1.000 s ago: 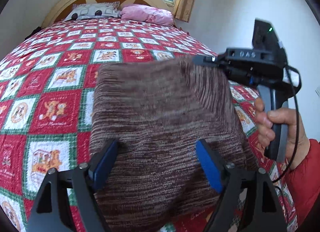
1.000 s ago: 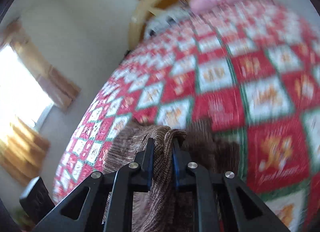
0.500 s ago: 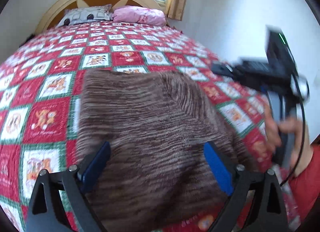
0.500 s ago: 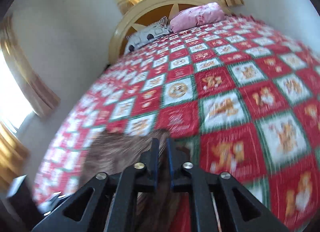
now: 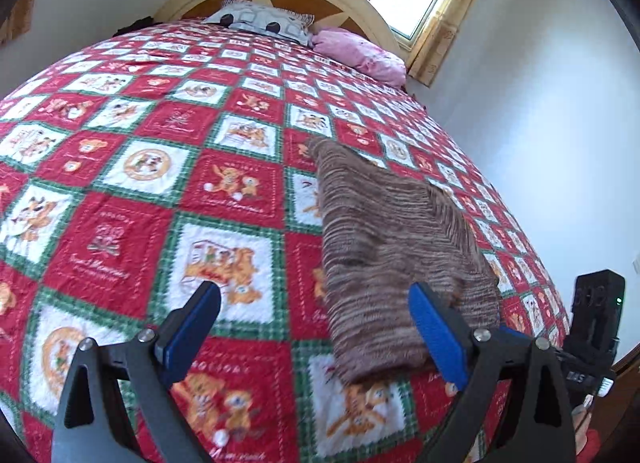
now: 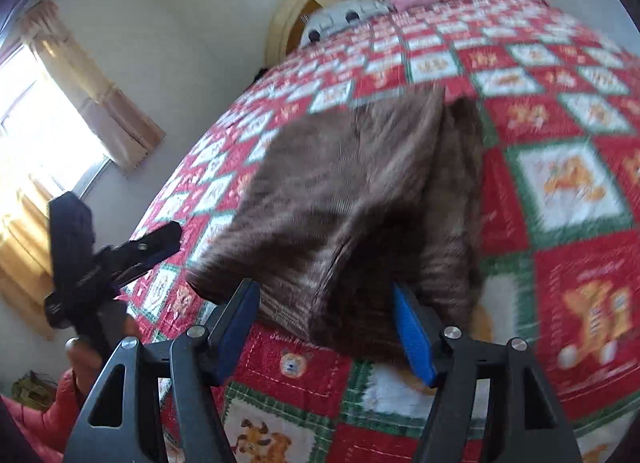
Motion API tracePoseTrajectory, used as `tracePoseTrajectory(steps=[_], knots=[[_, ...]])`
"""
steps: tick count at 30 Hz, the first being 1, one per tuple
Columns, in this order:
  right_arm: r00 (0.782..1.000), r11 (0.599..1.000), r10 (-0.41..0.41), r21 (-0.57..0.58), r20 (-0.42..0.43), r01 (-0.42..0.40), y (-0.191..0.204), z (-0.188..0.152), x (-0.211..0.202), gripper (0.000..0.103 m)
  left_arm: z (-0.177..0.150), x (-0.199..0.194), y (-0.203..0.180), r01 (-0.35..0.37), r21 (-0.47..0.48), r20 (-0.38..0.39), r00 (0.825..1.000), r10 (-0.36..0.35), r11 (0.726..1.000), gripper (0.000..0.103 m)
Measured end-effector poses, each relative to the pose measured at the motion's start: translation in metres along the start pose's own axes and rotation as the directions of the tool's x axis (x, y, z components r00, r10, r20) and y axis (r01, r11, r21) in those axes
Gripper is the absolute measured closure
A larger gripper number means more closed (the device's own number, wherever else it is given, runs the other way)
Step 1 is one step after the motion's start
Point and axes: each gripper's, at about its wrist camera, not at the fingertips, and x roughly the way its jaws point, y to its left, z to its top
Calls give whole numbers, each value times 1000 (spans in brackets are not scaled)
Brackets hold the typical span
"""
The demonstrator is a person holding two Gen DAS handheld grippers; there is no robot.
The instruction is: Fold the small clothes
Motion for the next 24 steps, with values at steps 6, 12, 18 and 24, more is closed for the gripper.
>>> tracePoseTrajectory(steps=[6,12,18,24], knots=[[999,1000,-11,16,-51,12,-7,3,9,93,2,-14,3,-37,26,30,999,36,999,6],[998,992,-67,-105,-5,67,6,23,-38,97,15,-20,1,-56,52,61,997,53,997,6],[978,969,-196,-169,-68,182,-8,6,-38,97,18,-4,-18,-40,108,39,999,36,993,6],[981,975,-190,-125,-44,184,-24,-6,-31,97,3,34,-47,-58,208,-32,997,66,976,6]])
